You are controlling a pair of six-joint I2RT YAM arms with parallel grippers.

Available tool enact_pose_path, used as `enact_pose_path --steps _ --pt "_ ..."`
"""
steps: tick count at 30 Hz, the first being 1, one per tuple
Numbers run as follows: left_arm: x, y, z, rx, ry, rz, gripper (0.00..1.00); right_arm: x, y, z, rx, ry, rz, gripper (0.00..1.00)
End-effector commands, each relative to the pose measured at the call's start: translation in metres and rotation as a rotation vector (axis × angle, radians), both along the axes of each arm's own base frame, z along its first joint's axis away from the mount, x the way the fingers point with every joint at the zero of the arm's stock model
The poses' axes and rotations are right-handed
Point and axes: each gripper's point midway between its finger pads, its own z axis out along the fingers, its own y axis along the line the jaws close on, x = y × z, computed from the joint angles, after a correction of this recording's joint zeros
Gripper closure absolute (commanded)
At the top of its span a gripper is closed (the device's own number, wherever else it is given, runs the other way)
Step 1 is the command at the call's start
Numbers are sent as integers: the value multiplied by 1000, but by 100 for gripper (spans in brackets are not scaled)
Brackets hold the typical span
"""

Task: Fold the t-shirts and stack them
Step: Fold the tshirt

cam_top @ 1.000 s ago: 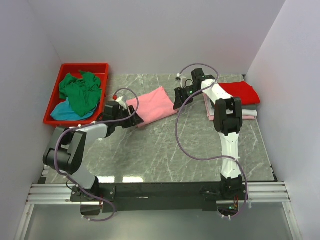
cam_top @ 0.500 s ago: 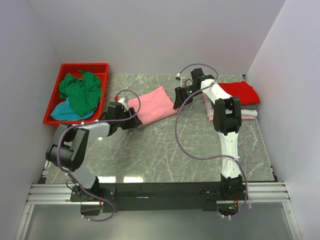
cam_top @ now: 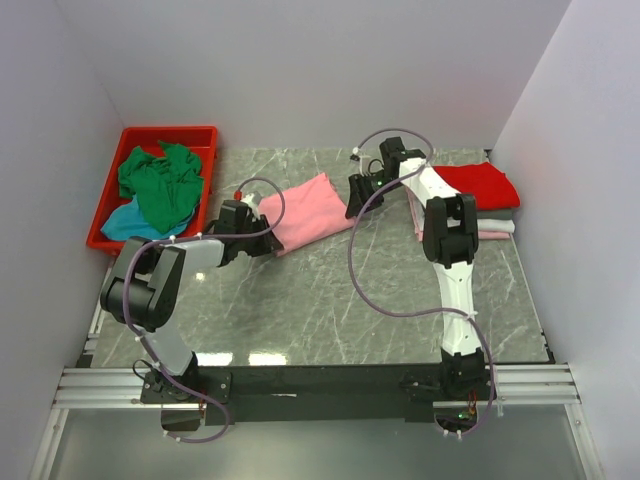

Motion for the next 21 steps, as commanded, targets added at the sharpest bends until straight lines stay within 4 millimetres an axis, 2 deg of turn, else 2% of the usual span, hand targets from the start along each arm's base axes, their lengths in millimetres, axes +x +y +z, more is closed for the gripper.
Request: enact_pose_path --steps 1,3,5,6,7,8,9,12,15,16,21 --pt "11 -14 33 -72 -62 -28 74 7 8 7 -10 -14 -5 46" --pt "8 -19 34 -100 -51 -45 76 4 10 5 -10 -1 1 48" --pt "7 -22 35 -143 -31 -48 83 -1 14 6 -2 10 12 54" --pt "7 -22 35 -160 -18 -41 87 -4 16 6 4 18 17 72" --pt "6 -22 35 -171 -4 -36 97 -4 16 8 10 20 20 86" --pt "5 -21 34 -180 5 -32 99 -6 15 10 14 26 24 97" --pt "5 -18 36 -204 20 -20 99 -9 15 12 21 37 25 100" --pt "0 -6 39 -233 49 12 99 -7 6 21 9 19 -7 100" --pt "-6 3 37 -249 80 27 99 -2 -11 14 -59 7 -53 100" --pt "-13 3 35 -261 98 11 99 0 -15 13 -75 14 -72 100" --pt "-35 -5 22 -310 186 -53 99 -20 -18 4 -94 95 -35 100"
